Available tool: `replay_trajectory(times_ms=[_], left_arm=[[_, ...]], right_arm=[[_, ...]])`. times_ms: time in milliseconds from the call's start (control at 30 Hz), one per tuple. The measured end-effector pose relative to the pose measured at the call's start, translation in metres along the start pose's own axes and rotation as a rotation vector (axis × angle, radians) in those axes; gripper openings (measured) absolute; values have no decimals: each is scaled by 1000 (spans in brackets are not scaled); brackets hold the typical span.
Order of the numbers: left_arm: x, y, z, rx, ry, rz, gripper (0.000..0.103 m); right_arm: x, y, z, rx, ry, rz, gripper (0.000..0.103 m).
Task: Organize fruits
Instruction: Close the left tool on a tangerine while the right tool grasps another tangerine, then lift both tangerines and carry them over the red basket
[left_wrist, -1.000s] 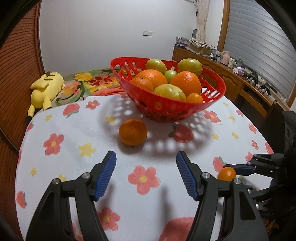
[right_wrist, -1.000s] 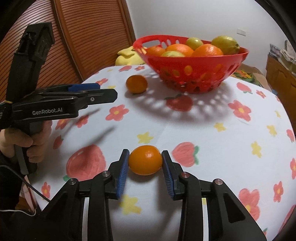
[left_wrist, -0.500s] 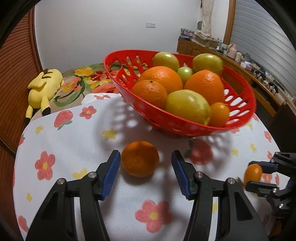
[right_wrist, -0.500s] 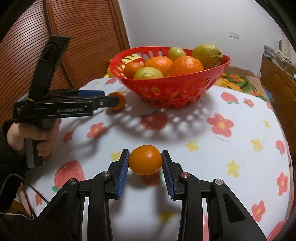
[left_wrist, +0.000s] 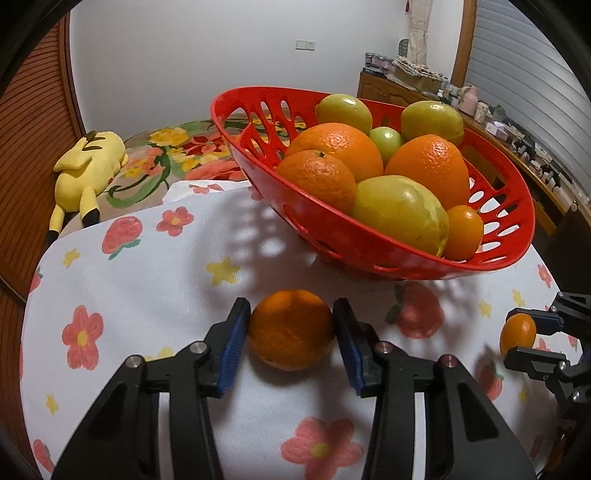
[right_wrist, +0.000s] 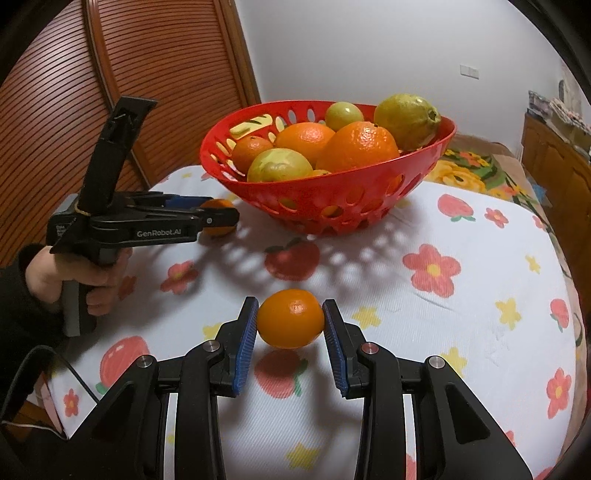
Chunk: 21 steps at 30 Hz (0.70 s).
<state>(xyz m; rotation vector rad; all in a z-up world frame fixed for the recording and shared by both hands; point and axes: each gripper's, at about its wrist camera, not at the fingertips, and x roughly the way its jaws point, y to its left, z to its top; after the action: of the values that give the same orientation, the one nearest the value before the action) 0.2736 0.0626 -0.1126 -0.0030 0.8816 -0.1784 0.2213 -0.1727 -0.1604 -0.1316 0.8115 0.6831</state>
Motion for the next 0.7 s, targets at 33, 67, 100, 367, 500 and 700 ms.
replay_trajectory(times_ms=[33,67,100,367,500,700], left_arm=[[0,0,0,-2,0,0,45],[0,0,-1,-3,-1,-1,45],[0,-1,-1,-2,0,-2,45],[1,0,0,0,12,-7,46],[-3,-1,-1,1,10,-5,44],[-27,0,-5,-14,-37,-31,44]], right_arm=[[1,0,0,1,2,-1,35],[1,-1,-1,3,4,-1,35],[1,-2,-1,4,5,-2,35],[2,-4,-1,11,7,-11,35],[0,-4,-1,11,4,-14,35],[-9,-4,2,7,-14,-24,35]])
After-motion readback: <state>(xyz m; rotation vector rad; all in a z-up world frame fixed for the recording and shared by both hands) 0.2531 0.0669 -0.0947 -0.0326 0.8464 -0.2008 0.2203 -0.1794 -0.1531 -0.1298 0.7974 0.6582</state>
